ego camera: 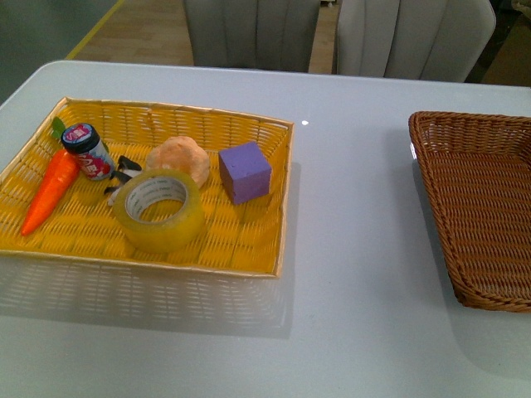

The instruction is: Move tape to another basket

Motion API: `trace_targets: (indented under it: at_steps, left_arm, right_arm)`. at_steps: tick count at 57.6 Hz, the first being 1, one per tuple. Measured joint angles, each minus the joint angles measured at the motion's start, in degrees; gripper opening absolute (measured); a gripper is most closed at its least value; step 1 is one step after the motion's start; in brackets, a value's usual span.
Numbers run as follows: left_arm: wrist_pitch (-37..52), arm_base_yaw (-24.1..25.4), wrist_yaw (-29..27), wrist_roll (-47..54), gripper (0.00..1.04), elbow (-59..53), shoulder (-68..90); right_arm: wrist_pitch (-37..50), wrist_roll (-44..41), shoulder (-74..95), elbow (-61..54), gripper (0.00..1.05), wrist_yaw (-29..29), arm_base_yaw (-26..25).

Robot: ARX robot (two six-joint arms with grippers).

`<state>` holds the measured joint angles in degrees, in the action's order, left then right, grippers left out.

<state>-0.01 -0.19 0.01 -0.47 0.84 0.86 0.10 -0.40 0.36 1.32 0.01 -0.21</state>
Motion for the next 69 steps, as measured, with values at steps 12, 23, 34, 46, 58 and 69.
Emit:
trace_targets:
  at_steps: [12, 23, 34, 46, 58, 69]
  left_arm:
    - [0.0, 0.0, 0.0, 0.0, 0.96, 0.0, 0.0]
    - [0.0, 0.0, 0.0, 0.0, 0.96, 0.0, 0.0]
    - [0.0, 0.0, 0.0, 0.0, 0.96, 0.0, 0.0]
    - [0.0, 0.0, 0.0, 0.0, 0.96, 0.0, 0.0]
    - [0.0, 0.0, 0.0, 0.0, 0.96, 0.0, 0.0]
    - [0.0, 0.0, 0.0, 0.0, 0.96, 0.0, 0.0]
  right_arm:
    - [0.0, 0.0, 0.0, 0.0, 0.96, 0.0, 0.0]
    - [-23.6, 3.4, 26.1, 13.3, 0.96, -15.2, -9.6]
    - [-4.1, -0.9, 56.0, 23.8, 0.96, -16.0, -19.6]
    - [10.5, -7.6, 85.9, 38.0, 0.96, -13.1, -23.5]
    - [10.7, -13.0, 108.6, 53.2, 0.96, -11.2, -24.3]
    - [7.8, -16.3, 121.2, 63.9, 0.96, -8.5, -24.0]
